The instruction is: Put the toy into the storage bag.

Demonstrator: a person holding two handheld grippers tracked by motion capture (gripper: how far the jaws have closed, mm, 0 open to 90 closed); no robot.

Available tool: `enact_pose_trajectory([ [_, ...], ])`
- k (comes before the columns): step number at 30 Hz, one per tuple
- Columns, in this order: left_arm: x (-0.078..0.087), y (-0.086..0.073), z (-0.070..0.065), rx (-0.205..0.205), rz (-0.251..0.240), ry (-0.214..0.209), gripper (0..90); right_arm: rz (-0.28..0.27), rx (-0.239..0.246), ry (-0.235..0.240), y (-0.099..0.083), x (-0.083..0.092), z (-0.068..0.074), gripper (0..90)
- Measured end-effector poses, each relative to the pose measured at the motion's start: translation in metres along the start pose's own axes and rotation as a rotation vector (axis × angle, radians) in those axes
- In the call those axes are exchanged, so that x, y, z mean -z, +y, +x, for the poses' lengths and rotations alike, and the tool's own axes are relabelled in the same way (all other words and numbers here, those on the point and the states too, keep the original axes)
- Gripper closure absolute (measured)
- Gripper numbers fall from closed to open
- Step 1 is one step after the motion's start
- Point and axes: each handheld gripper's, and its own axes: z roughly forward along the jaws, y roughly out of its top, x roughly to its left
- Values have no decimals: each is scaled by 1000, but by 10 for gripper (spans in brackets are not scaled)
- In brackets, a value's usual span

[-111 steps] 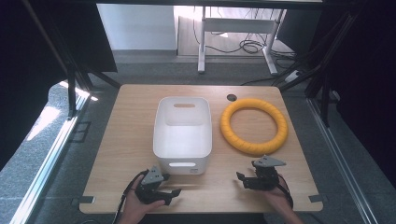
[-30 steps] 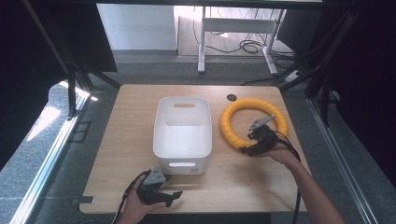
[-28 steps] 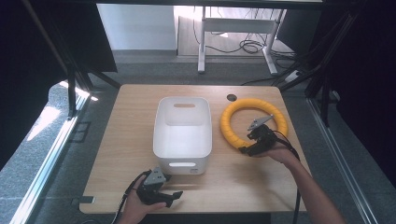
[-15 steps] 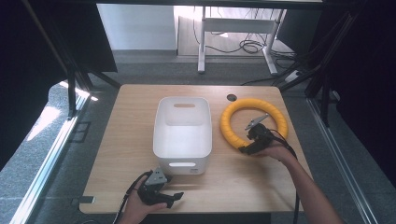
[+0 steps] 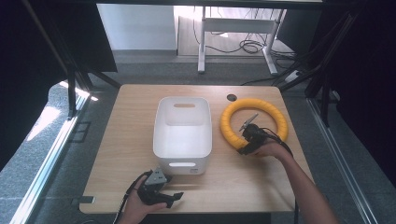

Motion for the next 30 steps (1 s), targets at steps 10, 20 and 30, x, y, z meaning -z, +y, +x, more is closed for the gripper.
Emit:
enact_pose_trajectory([
  [10, 1, 1, 0, 1, -12, 8, 240, 15, 2, 5, 2, -7, 1, 324],
  [20, 1, 1, -1, 0, -14, 8, 240, 42, 14, 38, 8, -5, 0, 499],
  [30, 1, 0, 0, 7, -20, 22, 239, -115, -44, 100, 15, 18, -6, 515],
])
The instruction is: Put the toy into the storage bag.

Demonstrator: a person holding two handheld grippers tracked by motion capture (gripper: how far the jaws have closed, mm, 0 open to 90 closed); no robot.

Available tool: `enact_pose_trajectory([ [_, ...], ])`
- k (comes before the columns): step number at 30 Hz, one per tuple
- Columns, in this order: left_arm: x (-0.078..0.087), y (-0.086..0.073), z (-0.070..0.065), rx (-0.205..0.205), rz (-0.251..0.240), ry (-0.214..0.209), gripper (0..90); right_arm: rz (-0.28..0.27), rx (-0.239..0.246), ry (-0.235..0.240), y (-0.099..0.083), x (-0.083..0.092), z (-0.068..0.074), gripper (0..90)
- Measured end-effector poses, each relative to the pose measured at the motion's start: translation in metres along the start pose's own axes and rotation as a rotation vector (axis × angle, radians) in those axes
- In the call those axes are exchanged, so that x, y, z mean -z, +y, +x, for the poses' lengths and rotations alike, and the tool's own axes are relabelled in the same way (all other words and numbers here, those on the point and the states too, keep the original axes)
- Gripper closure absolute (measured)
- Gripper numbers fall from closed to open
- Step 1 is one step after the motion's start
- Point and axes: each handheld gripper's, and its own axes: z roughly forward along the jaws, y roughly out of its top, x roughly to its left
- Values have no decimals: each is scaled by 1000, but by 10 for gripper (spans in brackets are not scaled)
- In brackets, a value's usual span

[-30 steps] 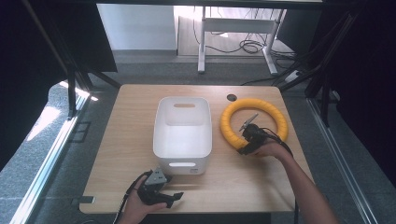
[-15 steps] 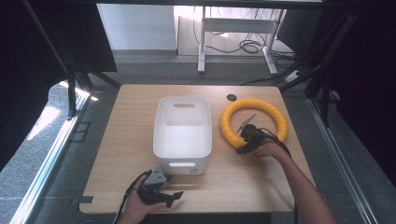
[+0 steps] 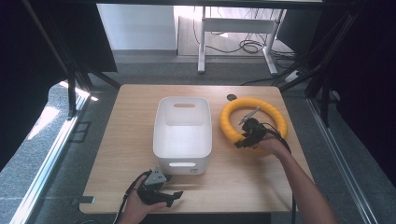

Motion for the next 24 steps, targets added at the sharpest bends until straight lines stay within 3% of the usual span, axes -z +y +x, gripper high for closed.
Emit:
enact_pose_trajectory([
  [12, 0, 0, 0, -4, 1, 0, 240, -304, -119, 135, 9, 54, -11, 519],
  [19, -1, 0, -1, -1, 2, -3, 240, -381, -123, 146, 9, 70, -9, 520],
  [24, -1, 0, -1, -5, 5, -3, 240, -466, -130, 150, 8, 82, -6, 521],
])
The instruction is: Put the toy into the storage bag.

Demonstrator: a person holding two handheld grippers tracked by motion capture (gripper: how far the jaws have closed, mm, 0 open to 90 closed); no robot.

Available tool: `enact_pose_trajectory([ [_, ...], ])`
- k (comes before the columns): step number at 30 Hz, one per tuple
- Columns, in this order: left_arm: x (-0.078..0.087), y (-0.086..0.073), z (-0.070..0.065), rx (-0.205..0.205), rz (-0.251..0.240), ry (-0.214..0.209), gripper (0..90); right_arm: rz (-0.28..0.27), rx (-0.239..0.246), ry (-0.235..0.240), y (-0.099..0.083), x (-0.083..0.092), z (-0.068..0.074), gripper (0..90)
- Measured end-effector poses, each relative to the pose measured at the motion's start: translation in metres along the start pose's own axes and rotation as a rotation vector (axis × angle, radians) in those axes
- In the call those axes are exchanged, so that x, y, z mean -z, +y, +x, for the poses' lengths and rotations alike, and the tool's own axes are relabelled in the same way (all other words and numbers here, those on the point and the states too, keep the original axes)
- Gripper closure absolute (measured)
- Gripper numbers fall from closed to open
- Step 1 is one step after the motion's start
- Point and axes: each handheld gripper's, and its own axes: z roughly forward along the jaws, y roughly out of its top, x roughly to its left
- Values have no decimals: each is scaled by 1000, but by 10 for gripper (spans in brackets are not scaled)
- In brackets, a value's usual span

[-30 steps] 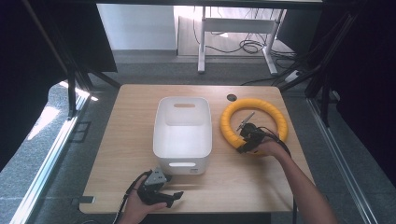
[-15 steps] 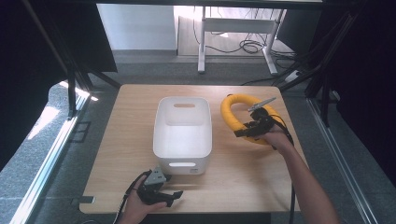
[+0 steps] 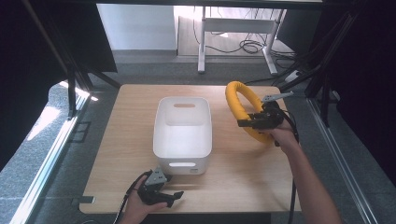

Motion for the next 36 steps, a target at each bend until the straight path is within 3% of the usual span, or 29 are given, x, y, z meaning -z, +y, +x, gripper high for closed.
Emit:
enact_pose_trajectory([
  [22, -1, 0, -1, -5, 3, -2, 240, -150, 34, 35, 12, 26, 21, 521],
  [36, -3, 0, -1, -2, 6, -3, 240, -180, 60, 49, 14, 32, 32, 520],
])
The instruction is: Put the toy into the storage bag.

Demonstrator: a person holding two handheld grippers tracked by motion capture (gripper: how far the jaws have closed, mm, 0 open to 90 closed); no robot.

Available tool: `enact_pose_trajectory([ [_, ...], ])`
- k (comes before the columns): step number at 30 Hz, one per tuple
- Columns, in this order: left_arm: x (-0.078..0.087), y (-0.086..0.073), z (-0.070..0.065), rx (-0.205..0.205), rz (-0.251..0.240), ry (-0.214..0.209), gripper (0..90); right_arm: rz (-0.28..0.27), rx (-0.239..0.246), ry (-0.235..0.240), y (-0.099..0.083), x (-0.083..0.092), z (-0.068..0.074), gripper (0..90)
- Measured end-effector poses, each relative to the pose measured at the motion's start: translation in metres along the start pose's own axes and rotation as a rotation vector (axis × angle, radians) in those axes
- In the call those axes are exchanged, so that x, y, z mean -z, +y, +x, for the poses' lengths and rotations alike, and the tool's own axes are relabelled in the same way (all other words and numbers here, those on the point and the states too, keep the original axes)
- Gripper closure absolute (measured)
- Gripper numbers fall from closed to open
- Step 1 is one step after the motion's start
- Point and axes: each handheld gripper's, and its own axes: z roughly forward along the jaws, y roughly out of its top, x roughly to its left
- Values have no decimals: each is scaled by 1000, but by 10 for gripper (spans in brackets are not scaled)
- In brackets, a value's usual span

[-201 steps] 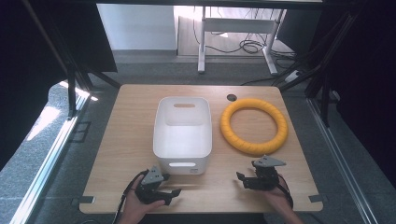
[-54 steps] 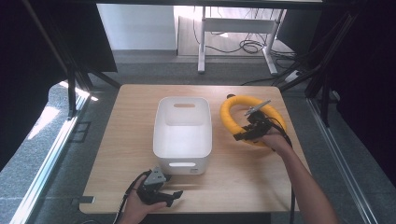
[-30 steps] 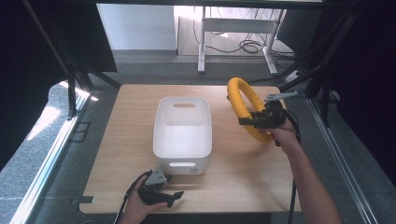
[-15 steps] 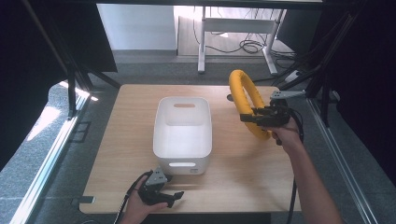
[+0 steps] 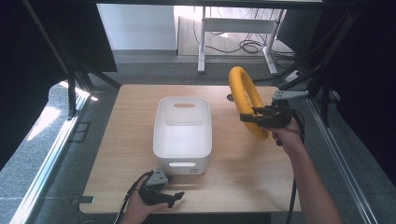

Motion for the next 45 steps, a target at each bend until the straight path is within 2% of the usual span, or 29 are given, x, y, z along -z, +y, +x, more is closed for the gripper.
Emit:
enact_pose_trajectory([
  [19, 0, 0, -1, -4, 1, -2, 240, -42, 47, 49, 11, 0, 22, 520],
  [25, 0, 0, 0, -2, -1, -3, 240, -61, 51, 77, 15, -1, 27, 520],
  [45, -1, 0, -1, -2, 5, -1, 240, -122, 61, 127, 26, 1, 39, 520],
])
